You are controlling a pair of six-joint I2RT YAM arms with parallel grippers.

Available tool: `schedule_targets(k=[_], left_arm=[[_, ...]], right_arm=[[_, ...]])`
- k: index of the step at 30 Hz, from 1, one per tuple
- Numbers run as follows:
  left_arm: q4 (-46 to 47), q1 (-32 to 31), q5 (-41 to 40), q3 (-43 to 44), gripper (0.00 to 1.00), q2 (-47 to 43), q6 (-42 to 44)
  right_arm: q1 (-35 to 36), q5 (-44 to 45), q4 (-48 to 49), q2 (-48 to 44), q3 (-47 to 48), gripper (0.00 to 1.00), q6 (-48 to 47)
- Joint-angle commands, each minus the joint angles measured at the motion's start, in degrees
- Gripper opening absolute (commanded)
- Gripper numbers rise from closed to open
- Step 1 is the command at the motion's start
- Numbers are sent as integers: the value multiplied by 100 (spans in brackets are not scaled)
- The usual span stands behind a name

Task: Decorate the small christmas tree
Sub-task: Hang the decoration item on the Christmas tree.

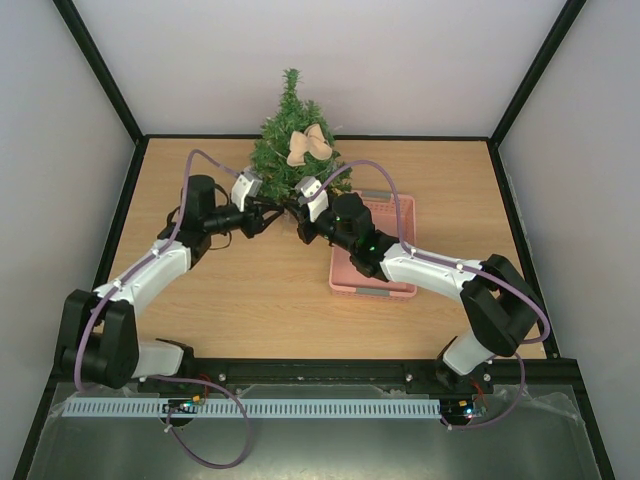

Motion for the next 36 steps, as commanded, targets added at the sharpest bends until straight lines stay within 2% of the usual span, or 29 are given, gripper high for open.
schedule_targets(k=[1,10,11,14,18,20,22,23,28,36], left_arm=[[208,-76,131,-96,35,114,323],[265,-88,126,-105,35,183,340],[258,-88,121,-106,32,183,332],[218,-93,-7,-89,13,117,300],[142,-88,-113,-60,11,-27,247],[30,-88,-160,4,13,-85,214],[-130,-88,-176,54,29,-137,208],[-215,-93,-191,74,33,-167,215],[-551,-69,-172,108,36,-415,339],[-924,14,-164,154,36,-672,631]], right_arm=[[-11,-20,65,-155,19,2,45],[-6,-6,48,-158,9,2,39],[-10,-11,50,-160,5,2,35],[-7,1,40,-155,-4,2,24],[-7,129,-93,-166,3,2,-63],[-9,146,-165,-178,11,2,-101],[-10,117,-213,-174,4,2,-95],[-7,75,-222,-187,3,2,-89],[-10,-125,-231,-286,-16,2,-80],[-9,-513,-329,-361,-13,2,-264]])
